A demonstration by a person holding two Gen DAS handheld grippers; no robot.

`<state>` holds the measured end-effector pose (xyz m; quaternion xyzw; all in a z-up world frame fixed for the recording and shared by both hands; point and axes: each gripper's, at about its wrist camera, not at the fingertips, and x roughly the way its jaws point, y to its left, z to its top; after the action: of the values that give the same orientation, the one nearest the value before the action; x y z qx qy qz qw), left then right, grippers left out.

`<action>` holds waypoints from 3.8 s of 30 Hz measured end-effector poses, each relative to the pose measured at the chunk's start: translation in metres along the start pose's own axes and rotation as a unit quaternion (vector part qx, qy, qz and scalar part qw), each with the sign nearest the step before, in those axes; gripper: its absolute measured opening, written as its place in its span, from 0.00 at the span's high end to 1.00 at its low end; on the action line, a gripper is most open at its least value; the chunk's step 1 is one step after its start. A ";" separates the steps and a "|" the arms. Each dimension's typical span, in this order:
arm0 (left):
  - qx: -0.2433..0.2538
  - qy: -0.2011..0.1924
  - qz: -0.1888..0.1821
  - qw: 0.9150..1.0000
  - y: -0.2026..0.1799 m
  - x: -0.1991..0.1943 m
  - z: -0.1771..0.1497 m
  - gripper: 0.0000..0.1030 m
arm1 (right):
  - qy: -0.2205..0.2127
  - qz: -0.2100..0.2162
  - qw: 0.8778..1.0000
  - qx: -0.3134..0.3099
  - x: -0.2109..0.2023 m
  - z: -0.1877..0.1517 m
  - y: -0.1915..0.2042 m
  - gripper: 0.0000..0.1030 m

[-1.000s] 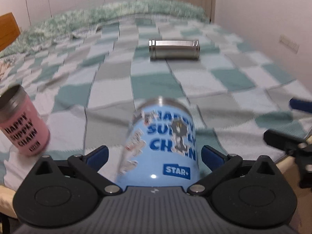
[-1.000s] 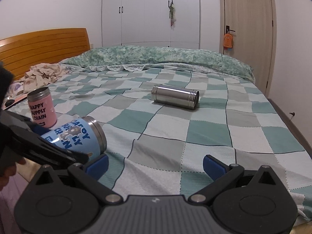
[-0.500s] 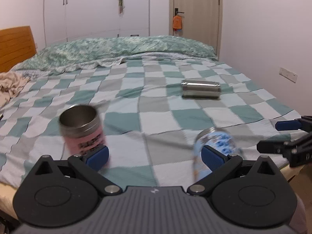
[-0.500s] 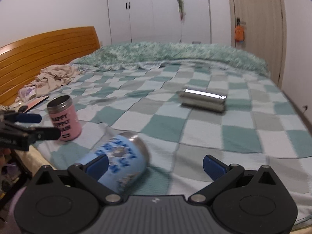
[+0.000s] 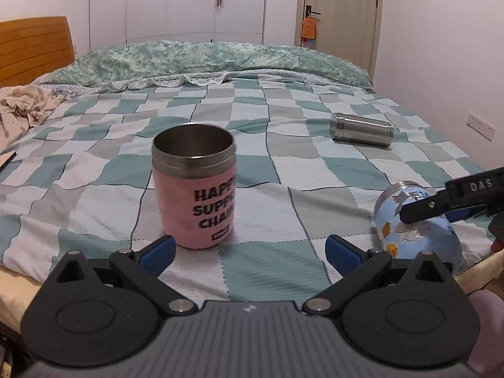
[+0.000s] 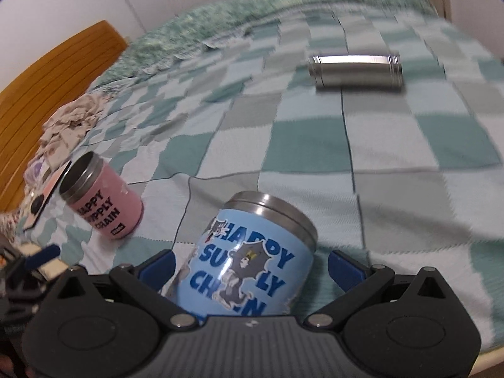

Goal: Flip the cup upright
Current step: 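Rotate the held light blue cup with the right tool until its rim faces up, then lower the light blue cup upright beside the pink cup and open the right tool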

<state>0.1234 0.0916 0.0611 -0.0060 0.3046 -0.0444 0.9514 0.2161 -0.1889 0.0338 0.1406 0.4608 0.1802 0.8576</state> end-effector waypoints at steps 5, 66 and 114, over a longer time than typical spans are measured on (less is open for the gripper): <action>-0.008 0.005 -0.004 1.000 0.010 0.010 -0.003 0.00 | 0.030 0.014 0.998 0.057 0.021 0.005 -0.007 0.00; -0.068 -0.086 0.053 0.993 0.058 -0.029 -0.016 0.00 | -0.292 0.018 0.925 -0.240 0.046 -0.020 0.116 0.00; 0.024 -0.264 0.031 0.964 -0.093 -0.055 -0.121 0.00 | -0.428 -0.130 0.872 -0.197 -0.114 -0.209 -0.025 0.00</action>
<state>0.0012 0.0062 -0.0020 0.0153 0.0419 -0.0191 0.9988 -0.0132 -0.2458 -0.0043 -0.0288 0.0176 0.0765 0.9965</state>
